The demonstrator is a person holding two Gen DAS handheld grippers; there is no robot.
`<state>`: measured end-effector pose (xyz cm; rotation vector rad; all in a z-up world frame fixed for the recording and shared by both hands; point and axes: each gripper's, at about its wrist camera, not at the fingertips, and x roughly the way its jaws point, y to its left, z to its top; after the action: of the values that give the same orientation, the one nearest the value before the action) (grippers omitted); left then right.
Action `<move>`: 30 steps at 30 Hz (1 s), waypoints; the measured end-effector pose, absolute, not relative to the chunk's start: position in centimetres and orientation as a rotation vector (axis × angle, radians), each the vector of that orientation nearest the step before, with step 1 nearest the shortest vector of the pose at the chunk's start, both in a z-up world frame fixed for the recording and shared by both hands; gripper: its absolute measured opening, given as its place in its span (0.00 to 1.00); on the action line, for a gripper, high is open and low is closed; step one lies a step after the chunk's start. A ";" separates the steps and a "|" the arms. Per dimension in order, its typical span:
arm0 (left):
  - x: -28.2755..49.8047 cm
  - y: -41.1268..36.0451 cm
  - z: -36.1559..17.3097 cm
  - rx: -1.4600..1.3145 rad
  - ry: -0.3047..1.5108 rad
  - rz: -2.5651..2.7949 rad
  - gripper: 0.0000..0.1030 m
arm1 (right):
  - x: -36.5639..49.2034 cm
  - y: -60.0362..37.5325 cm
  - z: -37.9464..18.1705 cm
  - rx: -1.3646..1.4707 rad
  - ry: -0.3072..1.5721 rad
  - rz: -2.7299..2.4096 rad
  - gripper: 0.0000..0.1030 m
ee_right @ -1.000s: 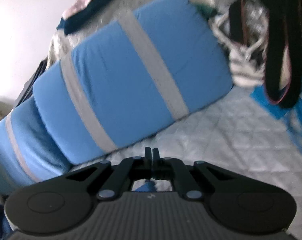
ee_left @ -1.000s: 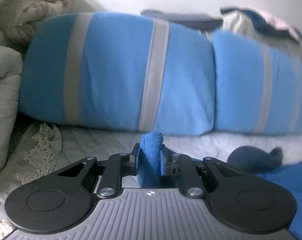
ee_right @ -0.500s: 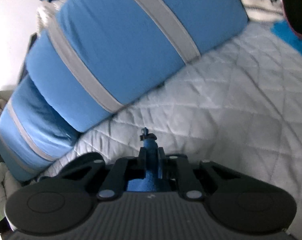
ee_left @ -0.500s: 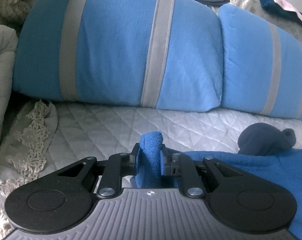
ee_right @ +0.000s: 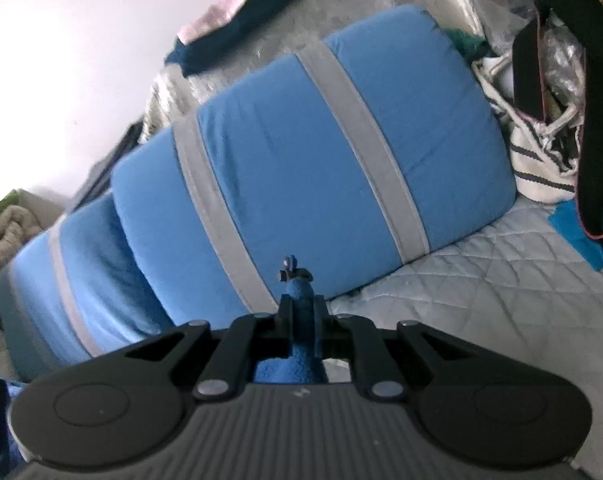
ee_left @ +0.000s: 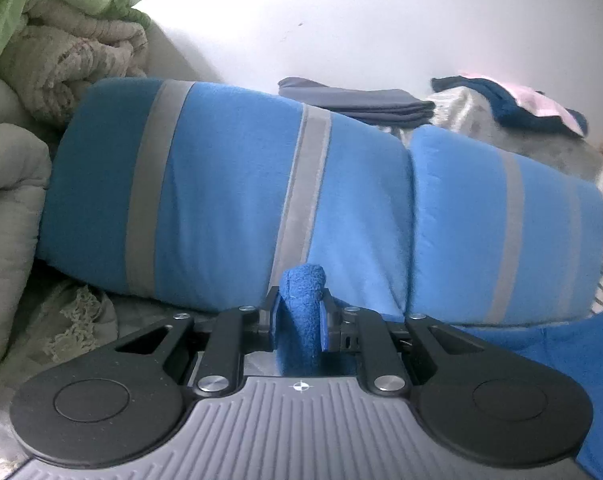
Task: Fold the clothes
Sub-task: 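Hold the fleece pinched in both tools and lift it off the bed, then lower the fleece edges with both tools and open them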
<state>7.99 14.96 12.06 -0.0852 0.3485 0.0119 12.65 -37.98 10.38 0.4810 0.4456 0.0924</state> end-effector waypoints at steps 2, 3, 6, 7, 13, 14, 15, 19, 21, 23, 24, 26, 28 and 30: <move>9.3 14.5 11.6 -0.067 0.361 0.029 0.17 | 14.3 -37.4 9.8 0.473 0.465 0.073 0.09; 10.0 14.4 11.2 -0.049 0.378 0.042 0.17 | 15.0 -37.2 9.5 0.467 0.473 0.065 0.09; 12.7 14.1 8.9 -0.023 0.478 0.083 0.17 | 16.2 -36.9 8.1 0.461 0.517 0.044 0.09; 13.5 14.1 8.0 -0.017 0.515 0.091 0.17 | 16.5 -36.8 7.6 0.460 0.534 0.039 0.09; 14.4 13.2 4.8 0.108 0.628 0.087 0.18 | 18.4 -36.4 4.7 0.454 0.637 0.004 0.09; 14.3 13.3 4.8 0.101 0.632 0.087 0.18 | 18.7 -36.4 4.2 0.453 0.652 -0.002 0.09; 14.1 13.5 4.7 0.094 0.637 0.087 0.18 | 18.5 -36.5 4.4 0.454 0.643 0.002 0.09; 13.1 13.7 5.7 0.084 0.605 0.089 0.18 | 17.2 -36.3 5.8 0.443 0.602 0.008 0.09; 12.2 13.8 6.7 0.068 0.560 0.080 0.18 | 16.7 -36.3 6.6 0.444 0.581 0.011 0.09; 11.5 13.9 7.6 0.052 0.515 0.068 0.18 | 15.8 -36.5 7.4 0.458 0.548 0.017 0.09; 11.0 14.0 8.2 0.047 0.488 0.060 0.18 | 15.4 -36.5 7.9 0.462 0.532 0.022 0.09; 10.0 14.0 9.4 0.053 0.435 0.051 0.18 | 14.5 -36.5 9.0 0.465 0.492 0.035 0.09; 8.9 13.9 10.5 0.065 0.386 0.052 0.18 | 13.7 -36.6 10.0 0.469 0.457 0.047 0.09; 8.1 14.0 11.5 0.057 0.339 0.050 0.18 | 13.0 -36.7 10.9 0.469 0.424 0.057 0.09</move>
<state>8.06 13.99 11.48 0.0569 0.3391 0.0498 13.00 -36.72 10.89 0.4691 0.4235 0.0567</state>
